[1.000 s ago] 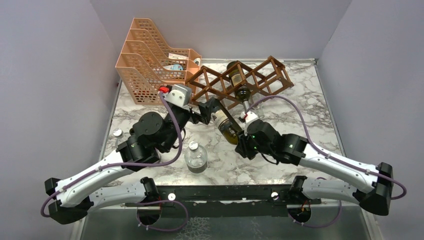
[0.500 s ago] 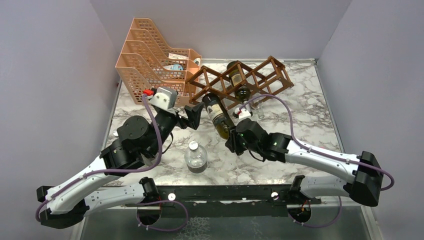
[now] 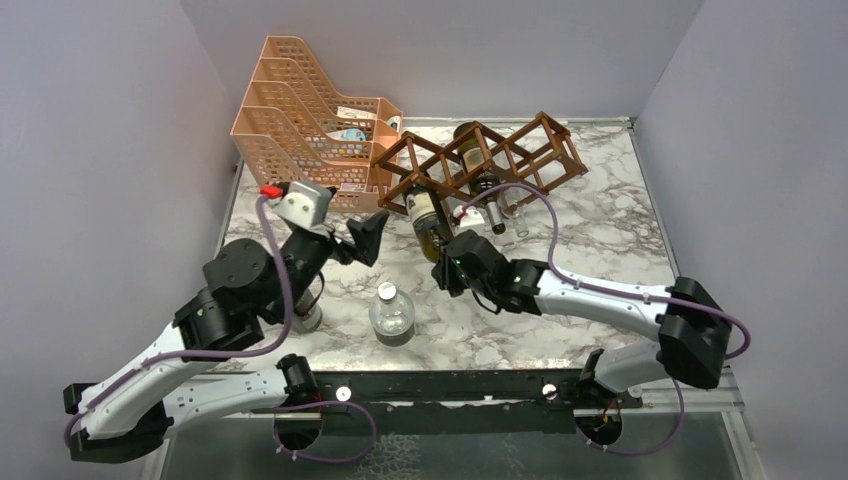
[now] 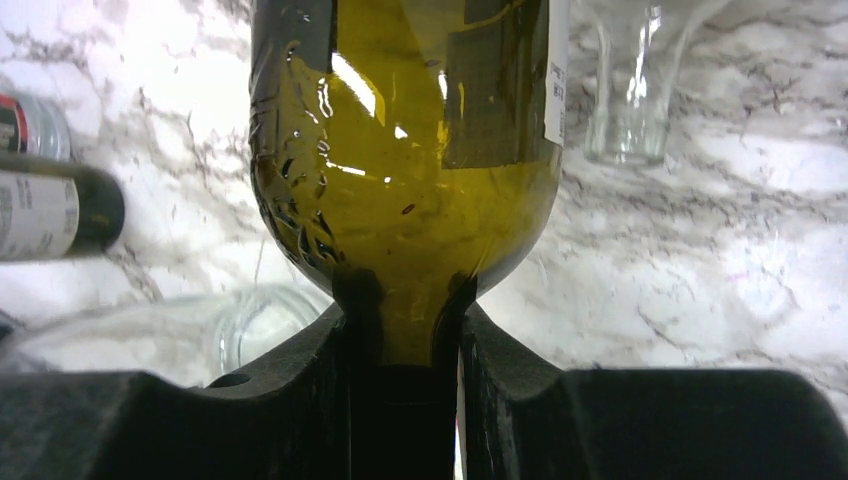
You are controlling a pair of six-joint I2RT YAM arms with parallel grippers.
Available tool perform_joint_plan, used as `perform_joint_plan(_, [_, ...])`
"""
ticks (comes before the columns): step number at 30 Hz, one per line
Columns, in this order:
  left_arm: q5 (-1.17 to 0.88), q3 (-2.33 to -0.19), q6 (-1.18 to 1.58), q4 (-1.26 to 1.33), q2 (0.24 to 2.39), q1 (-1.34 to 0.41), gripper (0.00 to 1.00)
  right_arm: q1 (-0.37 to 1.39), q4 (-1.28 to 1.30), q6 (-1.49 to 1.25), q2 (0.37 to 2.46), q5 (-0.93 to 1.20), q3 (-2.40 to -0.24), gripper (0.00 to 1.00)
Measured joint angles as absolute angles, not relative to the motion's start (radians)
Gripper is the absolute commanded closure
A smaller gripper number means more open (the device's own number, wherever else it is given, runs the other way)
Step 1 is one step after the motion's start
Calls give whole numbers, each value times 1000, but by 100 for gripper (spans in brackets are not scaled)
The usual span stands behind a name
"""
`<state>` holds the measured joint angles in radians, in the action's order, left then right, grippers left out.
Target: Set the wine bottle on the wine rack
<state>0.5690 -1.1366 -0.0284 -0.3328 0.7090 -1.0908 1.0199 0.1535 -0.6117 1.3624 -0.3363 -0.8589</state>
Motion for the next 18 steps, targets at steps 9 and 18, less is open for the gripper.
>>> perform_joint_plan(9, [606, -1151, -25, -339, 620, -1090, 1, 1019, 144, -605, 1554, -438, -1042, 99])
perform_joint_plan(18, [613, -1151, -3, -339, 607, -1090, 1, 973, 181, -583, 1681, -432, -1193, 96])
